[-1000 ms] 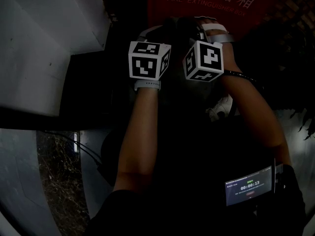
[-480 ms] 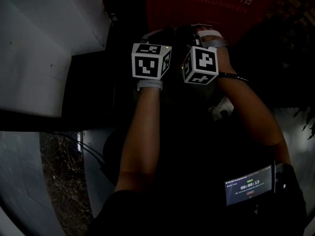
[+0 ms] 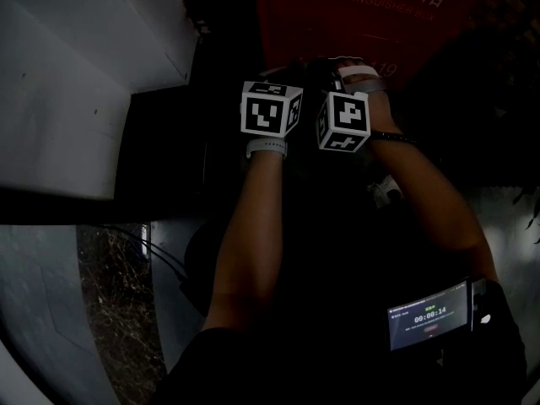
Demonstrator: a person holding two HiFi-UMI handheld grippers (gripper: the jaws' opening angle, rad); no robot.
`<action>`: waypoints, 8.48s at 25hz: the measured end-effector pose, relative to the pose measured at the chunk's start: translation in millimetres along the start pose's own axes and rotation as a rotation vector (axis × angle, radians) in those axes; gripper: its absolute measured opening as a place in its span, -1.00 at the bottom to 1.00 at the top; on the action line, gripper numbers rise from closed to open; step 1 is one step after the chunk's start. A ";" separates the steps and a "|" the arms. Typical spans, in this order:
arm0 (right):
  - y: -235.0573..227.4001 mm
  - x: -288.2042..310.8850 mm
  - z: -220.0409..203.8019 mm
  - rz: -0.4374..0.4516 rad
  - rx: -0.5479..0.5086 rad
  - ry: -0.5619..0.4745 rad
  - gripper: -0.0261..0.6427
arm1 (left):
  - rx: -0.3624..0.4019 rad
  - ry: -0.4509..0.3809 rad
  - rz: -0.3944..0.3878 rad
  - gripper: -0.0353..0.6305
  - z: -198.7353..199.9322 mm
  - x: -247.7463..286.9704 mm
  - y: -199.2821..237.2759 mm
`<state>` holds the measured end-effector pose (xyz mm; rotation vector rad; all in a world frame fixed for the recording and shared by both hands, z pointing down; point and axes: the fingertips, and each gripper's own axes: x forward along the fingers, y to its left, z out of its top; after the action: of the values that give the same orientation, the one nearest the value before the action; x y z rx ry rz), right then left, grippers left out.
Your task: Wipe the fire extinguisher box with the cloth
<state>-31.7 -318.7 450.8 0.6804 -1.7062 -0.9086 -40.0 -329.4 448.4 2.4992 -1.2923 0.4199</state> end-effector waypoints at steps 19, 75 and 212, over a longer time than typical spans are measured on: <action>61.6 38.1 -8.8 0.077 0.022 0.008 -0.83 | -0.049 0.128 -0.027 -0.88 -65.5 30.7 3.3; -237.3 -177.4 11.2 -0.510 -0.023 -0.063 -0.82 | 0.208 -0.434 0.064 -0.88 209.1 -111.5 -73.1; -160.0 -160.3 -32.0 -0.343 -0.002 -0.020 -0.82 | 0.289 -0.350 -0.077 -0.88 185.4 -81.3 -123.4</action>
<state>48.5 -287.1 238.9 0.9851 -1.6324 -1.1563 39.0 -273.2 232.1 2.9580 -1.3300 0.1631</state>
